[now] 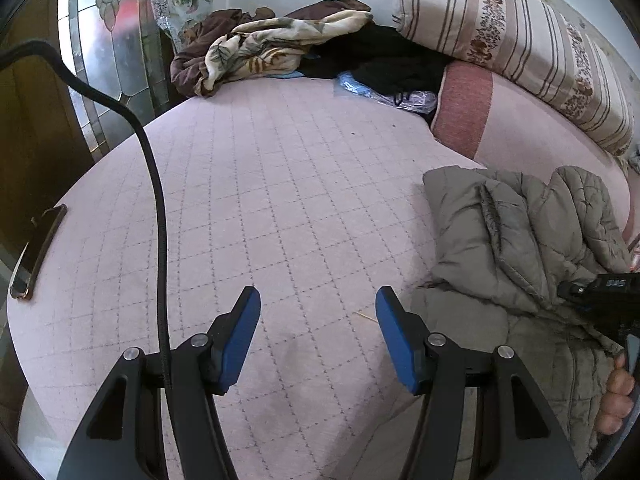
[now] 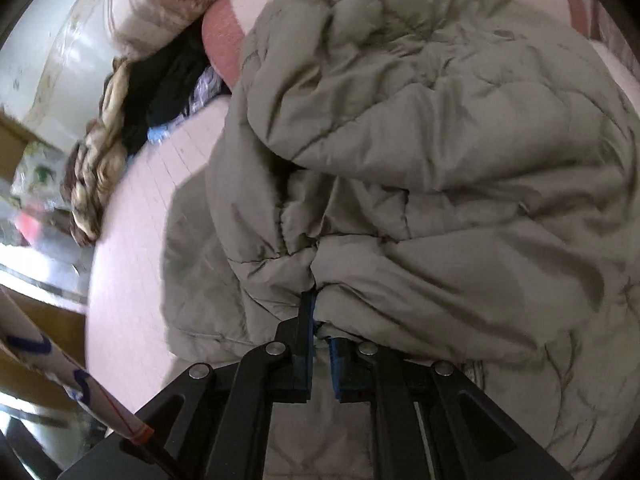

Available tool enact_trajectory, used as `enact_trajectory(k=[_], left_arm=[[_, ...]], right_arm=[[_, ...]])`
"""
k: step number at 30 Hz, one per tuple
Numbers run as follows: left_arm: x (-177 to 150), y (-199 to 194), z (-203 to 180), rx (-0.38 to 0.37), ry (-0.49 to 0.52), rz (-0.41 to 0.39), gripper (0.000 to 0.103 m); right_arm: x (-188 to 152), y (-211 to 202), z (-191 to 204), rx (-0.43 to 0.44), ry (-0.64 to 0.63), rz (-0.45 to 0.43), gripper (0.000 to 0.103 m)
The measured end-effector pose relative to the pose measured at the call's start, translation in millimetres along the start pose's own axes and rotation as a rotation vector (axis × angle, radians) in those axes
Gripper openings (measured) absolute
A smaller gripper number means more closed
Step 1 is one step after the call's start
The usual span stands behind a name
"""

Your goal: Fold large clothes

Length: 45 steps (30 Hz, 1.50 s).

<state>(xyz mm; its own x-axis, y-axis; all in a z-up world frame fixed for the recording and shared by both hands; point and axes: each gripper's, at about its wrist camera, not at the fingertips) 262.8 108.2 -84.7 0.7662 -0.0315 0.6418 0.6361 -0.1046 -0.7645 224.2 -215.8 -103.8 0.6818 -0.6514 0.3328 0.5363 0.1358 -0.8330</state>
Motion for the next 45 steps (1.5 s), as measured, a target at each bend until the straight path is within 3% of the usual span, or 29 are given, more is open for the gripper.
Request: enact_trajectory(k=[1, 5, 6, 10, 12, 14, 18, 21, 25, 28, 31, 33, 35, 38, 42, 45], left_arm=[[0.4, 0.5, 1.7, -0.002, -0.006, 0.003, 0.059], [1.4, -0.4, 3.8, -0.004, -0.014, 0.005, 0.059], [1.7, -1.5, 3.1, -0.009, -0.015, 0.005, 0.059], [3.0, -6.3, -3.7, -0.015, 0.006, -0.01, 0.059], [3.4, -7.0, -7.9, -0.003, 0.025, -0.018, 0.059], [2.7, -6.5, -11.4, 0.001, 0.036, -0.018, 0.059], [0.5, -1.2, -18.4, 0.005, 0.057, -0.002, 0.059], [-0.1, 3.2, -21.7, 0.013, 0.076, 0.011, 0.059], [1.9, 8.0, -21.2, 0.01, 0.083, 0.018, 0.059], [3.0, 13.4, -18.4, 0.011, 0.08, 0.034, 0.059], [2.3, 17.2, -15.1, -0.013, 0.066, 0.062, 0.059], [0.8, 15.7, -12.2, -0.02, 0.065, 0.066, 0.059], [-1.0, 12.3, -9.2, -0.016, 0.071, 0.059, 0.059], [-6.0, 7.2, -3.2, -0.037, 0.084, 0.071, 0.059], [-19.2, -2.7, 7.6, -0.107, 0.09, 0.109, 0.059], [-33.5, -11.1, 11.9, -0.15, 0.104, 0.136, 0.059]], right_arm=[[0.1, -7.6, 1.0, 0.019, -0.003, -0.006, 0.014], [-14.1, -49.9, 7.4, 0.0, -0.123, -0.058, 0.055], [-20.3, -60.9, 7.7, -0.011, -0.152, -0.068, 0.057], [-36.8, -100.2, 3.4, -0.014, -0.249, -0.043, 0.057], [-33.7, -119.6, 0.1, -0.041, -0.278, -0.091, 0.057], [-15.1, -131.2, 10.6, -0.147, -0.315, -0.21, 0.057], [31.6, -113.7, 15.0, -0.296, -0.329, -0.298, 0.057], [59.9, -71.6, 1.6, -0.356, -0.282, -0.212, 0.057], [55.1, -1.5, -18.0, -0.319, -0.209, 0.011, 0.057], [51.3, 6.5, -16.4, -0.345, -0.245, -0.027, 0.058], [55.5, -15.7, -18.2, -0.286, -0.218, -0.039, 0.058], [53.1, -52.2, -27.3, -0.211, -0.184, -0.067, 0.06], [47.8, -84.3, -41.0, -0.165, -0.168, -0.068, 0.069], [32.5, -138.9, -81.1, -0.085, -0.12, -0.038, 0.071], [6.8, -196.6, -148.1, -0.058, -0.048, -0.025, 0.077], [-17.7, -224.2, -197.1, -0.123, -0.018, -0.045, 0.077]])
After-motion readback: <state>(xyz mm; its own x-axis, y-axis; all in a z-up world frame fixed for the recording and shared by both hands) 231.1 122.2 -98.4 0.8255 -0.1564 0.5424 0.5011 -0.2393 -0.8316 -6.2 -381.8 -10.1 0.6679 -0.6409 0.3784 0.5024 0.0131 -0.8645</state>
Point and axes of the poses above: each gripper's, at about its wrist camera, not at the fingertips, and y roughly the way its jaws point, z to its left, x to its top, and after that the axes turned 4 degrees about y, right-handed
